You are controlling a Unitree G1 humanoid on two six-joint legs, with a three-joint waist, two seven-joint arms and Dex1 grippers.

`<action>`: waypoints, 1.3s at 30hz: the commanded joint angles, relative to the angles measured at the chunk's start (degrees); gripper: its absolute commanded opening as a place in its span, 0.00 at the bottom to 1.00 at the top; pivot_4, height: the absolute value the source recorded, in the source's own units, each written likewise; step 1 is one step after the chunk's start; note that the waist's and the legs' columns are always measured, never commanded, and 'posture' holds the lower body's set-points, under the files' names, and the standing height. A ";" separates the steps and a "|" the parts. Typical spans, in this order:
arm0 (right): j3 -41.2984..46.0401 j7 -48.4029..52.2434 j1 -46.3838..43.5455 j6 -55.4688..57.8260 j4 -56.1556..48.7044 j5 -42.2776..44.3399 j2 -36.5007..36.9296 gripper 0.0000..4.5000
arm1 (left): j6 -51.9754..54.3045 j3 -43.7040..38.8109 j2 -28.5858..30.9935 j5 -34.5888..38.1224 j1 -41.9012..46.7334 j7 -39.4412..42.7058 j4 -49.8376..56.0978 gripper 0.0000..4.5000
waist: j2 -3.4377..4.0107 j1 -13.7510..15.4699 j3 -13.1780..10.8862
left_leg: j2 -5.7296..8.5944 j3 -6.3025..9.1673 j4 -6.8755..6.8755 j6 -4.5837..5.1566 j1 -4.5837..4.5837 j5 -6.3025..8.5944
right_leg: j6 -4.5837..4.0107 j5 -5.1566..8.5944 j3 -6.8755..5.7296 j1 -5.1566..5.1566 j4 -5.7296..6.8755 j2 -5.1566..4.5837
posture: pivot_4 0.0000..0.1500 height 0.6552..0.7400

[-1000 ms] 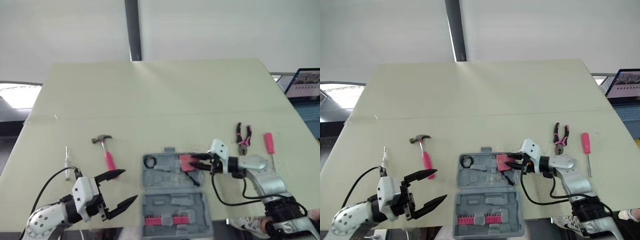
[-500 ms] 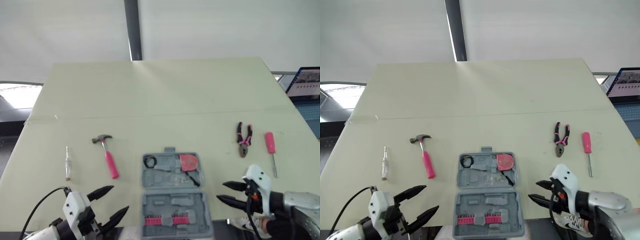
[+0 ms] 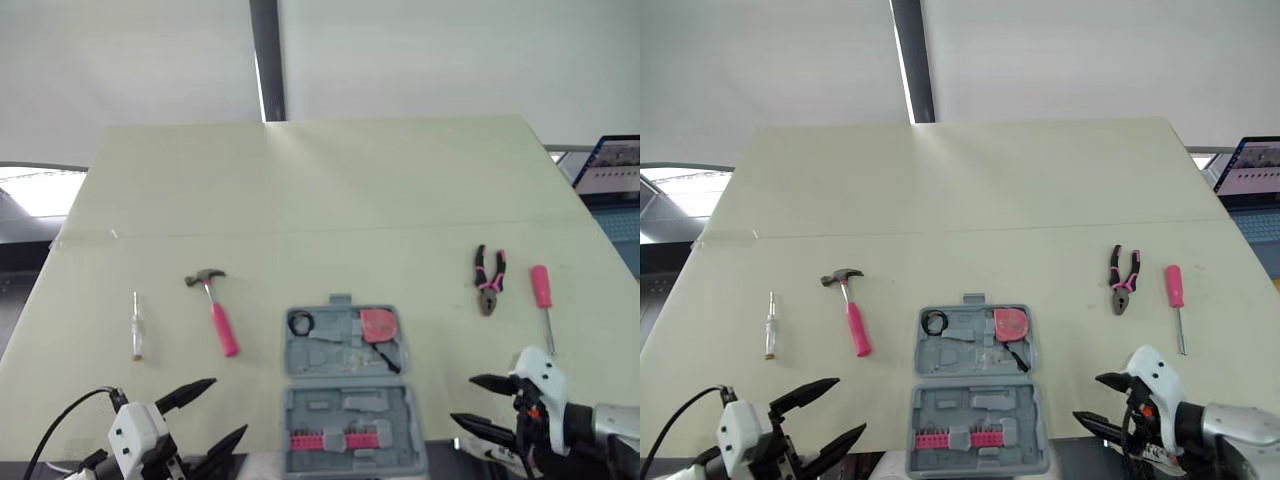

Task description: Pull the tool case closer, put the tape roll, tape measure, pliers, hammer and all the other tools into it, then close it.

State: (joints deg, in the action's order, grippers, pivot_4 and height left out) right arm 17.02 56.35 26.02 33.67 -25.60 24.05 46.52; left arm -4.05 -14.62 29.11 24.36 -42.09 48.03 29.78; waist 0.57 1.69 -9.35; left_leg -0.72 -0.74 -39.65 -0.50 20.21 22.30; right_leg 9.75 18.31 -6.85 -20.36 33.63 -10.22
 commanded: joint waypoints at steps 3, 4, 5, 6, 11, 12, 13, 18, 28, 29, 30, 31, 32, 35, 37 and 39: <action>0.89 -3.32 -2.90 1.68 1.57 0.52 -0.58 0.99 | 3.81 4.33 4.35 2.53 8.47 2.49 5.47 1.00 | 0.05 -0.05 0.03 | 0.00 0.01 -0.01 0.00 0.00 0.00 | 0.00 0.00 0.00 0.01 0.04 0.00 | 1.00 0.97; 1.06 -4.45 -3.75 2.31 2.10 0.51 -0.96 0.99 | 4.77 5.52 4.56 2.64 10.91 2.23 5.44 1.00 | 0.06 -0.15 0.03 | 0.00 0.02 -0.02 -0.01 -0.01 0.00 | 0.00 0.00 0.00 0.00 0.06 0.00 | 1.00 0.97; 1.22 -5.83 -4.59 2.63 2.74 0.16 -1.44 0.99 | 5.90 6.68 4.32 3.28 13.31 1.78 5.42 1.00 | 0.09 -0.18 0.05 | 0.00 0.01 -0.02 -0.01 -0.01 -0.01 | 0.00 0.00 0.00 0.00 0.08 0.00 | 1.00 0.97; 1.36 -7.09 -5.24 2.83 3.14 -0.16 -1.92 0.99 | 6.77 7.68 4.15 3.69 15.31 1.44 5.50 1.00 | 0.08 -0.20 0.05 | 0.00 0.00 -0.01 -0.01 -0.03 -0.01 | 0.01 0.00 0.00 0.01 0.10 0.00 | 1.00 0.97; 2.40 -12.94 -7.62 6.65 0.64 1.01 -4.87 0.99 | 9.67 9.97 4.39 4.42 19.90 1.07 5.84 1.00 | 0.11 -0.28 0.05 | -0.01 0.01 -0.01 -0.02 -0.03 -0.01 | 0.01 0.00 -0.02 -0.02 0.15 0.01 | 1.00 0.97; 2.69 -13.83 -8.07 7.71 -0.11 1.46 -5.34 0.99 | 9.95 10.08 4.42 4.42 20.20 1.08 5.83 1.00 | 0.11 -0.28 0.05 | -0.01 0.01 -0.01 -0.02 -0.03 -0.01 | 0.01 0.00 -0.02 -0.03 0.15 0.01 | 1.00 0.97; 2.79 -15.11 -8.69 8.43 -0.79 1.46 -5.83 0.99 | 10.26 10.12 4.42 4.45 20.45 0.99 5.77 1.00 | 0.11 -0.27 0.05 | -0.01 0.00 -0.01 -0.02 -0.03 -0.01 | 0.01 0.00 -0.01 -0.03 0.15 0.01 | 1.00 0.97; 1.37 -26.57 -14.93 14.60 -2.18 -1.13 -10.81 0.99 | 11.44 10.57 4.40 4.22 20.79 0.65 6.12 1.00 | 0.12 -0.29 0.06 | -0.01 0.00 -0.03 -0.03 -0.03 -0.02 | 0.01 0.00 0.01 -0.03 0.16 0.01 | 1.00 0.97; -1.12 -45.21 -29.65 18.48 4.84 -9.07 -21.10 0.99 | 12.30 10.56 4.81 4.39 21.94 0.41 6.33 1.00 | 0.35 -0.32 0.06 | 0.00 -0.02 0.01 -0.06 0.02 -0.03 | 0.01 0.00 0.05 -0.19 0.23 0.02 | 1.00 0.97; -1.20 -45.84 -30.24 18.25 5.28 -9.58 -21.41 0.99 | 12.32 10.50 4.82 4.41 22.10 0.42 6.20 1.00 | 0.35 -0.32 0.06 | 0.01 -0.02 0.01 -0.06 0.03 -0.03 | 0.01 0.00 0.05 -0.19 0.23 0.02 | 1.00 0.97; -1.30 -46.78 -31.24 18.08 6.41 -10.23 -21.79 0.99 | 12.23 10.49 4.82 4.33 22.41 0.44 5.95 1.00 | 0.35 -0.32 0.06 | 0.01 -0.02 0.01 -0.06 0.03 -0.03 | 0.01 0.00 0.05 -0.19 0.23 0.02 | 1.00 0.97; -1.40 -47.60 -32.43 17.57 7.98 -10.93 -22.15 0.99 | 12.18 10.61 4.75 4.20 22.70 0.39 5.78 1.00 | 0.35 -0.35 0.06 | 0.01 -0.03 0.00 -0.05 0.03 -0.03 | 0.01 0.00 0.05 -0.19 0.24 0.02 | 1.00 0.97; -1.57 -48.30 -33.51 17.07 9.52 -11.69 -22.37 0.99 | 12.12 10.73 4.68 4.08 22.90 0.34 5.65 1.00 | 0.35 -0.42 0.06 | 0.01 -0.04 0.00 -0.06 0.02 -0.03 | 0.01 0.00 0.06 -0.18 0.24 0.02 | 1.00 0.97; -1.76 -49.84 -36.06 15.63 13.74 -13.54 -22.64 0.99 | 11.80 10.90 4.47 3.81 22.79 0.26 5.62 1.00 | 0.38 -0.58 0.07 | 0.01 -0.07 0.00 -0.06 0.01 -0.03 | 0.01 0.00 0.07 -0.20 0.26 0.02 | 1.00 0.97; -1.52 -50.53 -37.48 15.12 16.17 -14.08 -23.08 0.99 | 11.45 10.96 4.30 3.55 22.37 0.16 5.64 1.00 | 0.38 -0.63 0.07 | 0.01 -0.08 0.01 -0.06 0.01 -0.03 | 0.01 0.00 0.07 -0.22 0.26 0.02 | 1.00 0.97; -1.30 -51.08 -38.53 14.75 18.06 -14.43 -23.52 0.99 | 11.11 11.01 4.16 3.24 21.88 0.03 5.72 1.00 | 0.38 -0.71 0.07 | 0.00 -0.08 0.01 -0.06 0.01 -0.03 | 0.01 0.00 0.07 -0.22 0.27 0.02 | 1.00 0.97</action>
State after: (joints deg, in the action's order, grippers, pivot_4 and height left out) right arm 14.88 6.53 -12.01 49.71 -8.02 10.27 23.29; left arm 8.25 -3.45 33.62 27.62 -19.51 48.24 34.01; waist 0.96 0.98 -9.28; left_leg -0.72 -0.82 -39.64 -0.56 20.23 22.27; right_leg 9.76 18.31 -6.79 -20.57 33.89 -10.20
